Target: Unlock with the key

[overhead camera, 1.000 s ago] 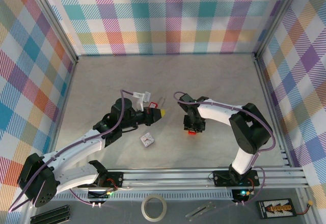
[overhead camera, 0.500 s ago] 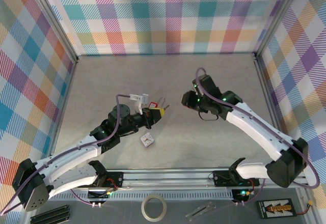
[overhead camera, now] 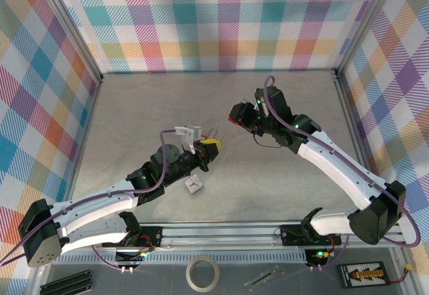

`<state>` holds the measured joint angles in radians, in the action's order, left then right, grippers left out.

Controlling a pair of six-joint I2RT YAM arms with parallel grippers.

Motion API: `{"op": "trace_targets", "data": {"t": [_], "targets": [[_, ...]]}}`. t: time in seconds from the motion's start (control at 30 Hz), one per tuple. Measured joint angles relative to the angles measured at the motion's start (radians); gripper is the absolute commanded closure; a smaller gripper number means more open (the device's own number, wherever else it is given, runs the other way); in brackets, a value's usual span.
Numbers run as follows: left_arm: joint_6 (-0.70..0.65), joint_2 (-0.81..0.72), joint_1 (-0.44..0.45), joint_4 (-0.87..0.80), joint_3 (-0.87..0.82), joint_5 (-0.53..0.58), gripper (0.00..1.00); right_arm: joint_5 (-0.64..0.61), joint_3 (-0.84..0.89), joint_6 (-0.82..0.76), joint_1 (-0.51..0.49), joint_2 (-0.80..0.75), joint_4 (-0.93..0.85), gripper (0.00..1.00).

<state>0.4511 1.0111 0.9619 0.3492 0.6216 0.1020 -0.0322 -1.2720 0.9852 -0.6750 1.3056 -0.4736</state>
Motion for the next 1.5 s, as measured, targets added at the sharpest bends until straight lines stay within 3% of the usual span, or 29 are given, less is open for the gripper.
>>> {"op": "trace_targets", "data": {"t": [0.43,1.5], "targets": [[0.000,0.011,0.006,0.050,0.000,0.067,1.00,0.035,0.040,0.052,-0.026,0.002,0.053,0.72],[0.001,0.054,0.006,0.072,0.000,0.076,1.00,0.052,0.072,0.058,-0.057,0.008,0.096,0.73]]}}
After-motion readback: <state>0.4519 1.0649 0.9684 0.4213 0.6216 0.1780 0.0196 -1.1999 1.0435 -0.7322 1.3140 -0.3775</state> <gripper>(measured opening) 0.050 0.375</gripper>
